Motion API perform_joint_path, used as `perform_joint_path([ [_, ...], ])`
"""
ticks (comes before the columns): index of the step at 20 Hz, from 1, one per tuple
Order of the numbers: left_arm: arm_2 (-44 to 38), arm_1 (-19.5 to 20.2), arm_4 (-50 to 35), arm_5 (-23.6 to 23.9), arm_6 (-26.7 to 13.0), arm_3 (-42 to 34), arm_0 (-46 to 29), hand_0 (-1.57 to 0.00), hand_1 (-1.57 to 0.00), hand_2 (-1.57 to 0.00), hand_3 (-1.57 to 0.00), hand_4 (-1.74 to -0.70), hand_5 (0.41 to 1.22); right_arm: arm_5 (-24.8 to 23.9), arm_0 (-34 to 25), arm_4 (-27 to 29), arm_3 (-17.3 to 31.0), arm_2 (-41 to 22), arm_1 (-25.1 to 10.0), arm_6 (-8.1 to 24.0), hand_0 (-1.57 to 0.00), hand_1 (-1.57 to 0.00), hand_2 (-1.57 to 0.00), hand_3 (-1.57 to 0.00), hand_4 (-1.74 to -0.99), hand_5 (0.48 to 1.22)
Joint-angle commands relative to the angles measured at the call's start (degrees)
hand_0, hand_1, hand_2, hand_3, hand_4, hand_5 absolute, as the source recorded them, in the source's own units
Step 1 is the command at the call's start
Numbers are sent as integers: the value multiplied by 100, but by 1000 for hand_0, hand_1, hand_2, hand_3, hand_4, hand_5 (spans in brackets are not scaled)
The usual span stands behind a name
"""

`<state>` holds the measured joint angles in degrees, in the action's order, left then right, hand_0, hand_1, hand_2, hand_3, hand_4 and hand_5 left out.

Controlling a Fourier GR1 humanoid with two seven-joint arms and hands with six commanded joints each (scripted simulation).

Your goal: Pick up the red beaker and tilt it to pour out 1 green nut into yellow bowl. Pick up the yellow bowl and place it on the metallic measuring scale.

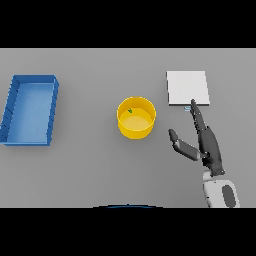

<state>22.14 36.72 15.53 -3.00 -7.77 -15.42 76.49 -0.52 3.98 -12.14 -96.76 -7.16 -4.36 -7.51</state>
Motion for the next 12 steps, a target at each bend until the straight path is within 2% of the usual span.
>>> perform_joint_path([
  [1, -138, 34, -226, 193, -144, -94, -213, -1571, -1571, -1571, -1564, -1740, 1221, 23, 5, 25, 26, 18, -23, -10, 1, 1, 1, 1, -1134, 632],
  [4, -449, 118, -859, 606, -724, -518, -896, -1571, -1571, -1571, -1567, -1741, 1221, 84, 34, 60, 31, -46, 31, -81, 1, 1, 1, 1, -1133, 655],
  [6, -551, 211, -1226, 784, -911, -1108, -1510, -1571, -1571, -1571, -1569, -1741, 1221, 70, 53, 62, 20, -27, 14, -78, 1, 1, 1, 1, -1127, 664],
  [11, -502, 210, -1912, 1503, -1268, -2773, -3235, -1571, -1571, -1571, -1570, -1741, 1221, 70, 36, -21, 14, -76, -20, -121, 1, 1, 1, 1, -1166, 676],
  [12, -487, 237, -1998, 1607, -1390, -3018, -3420, -1571, -1571, -1571, -1570, -1741, 1186, 49, 90, -37, 0, -82, -5, -133, 1, 1, 1, 1, -1175, 676],
])
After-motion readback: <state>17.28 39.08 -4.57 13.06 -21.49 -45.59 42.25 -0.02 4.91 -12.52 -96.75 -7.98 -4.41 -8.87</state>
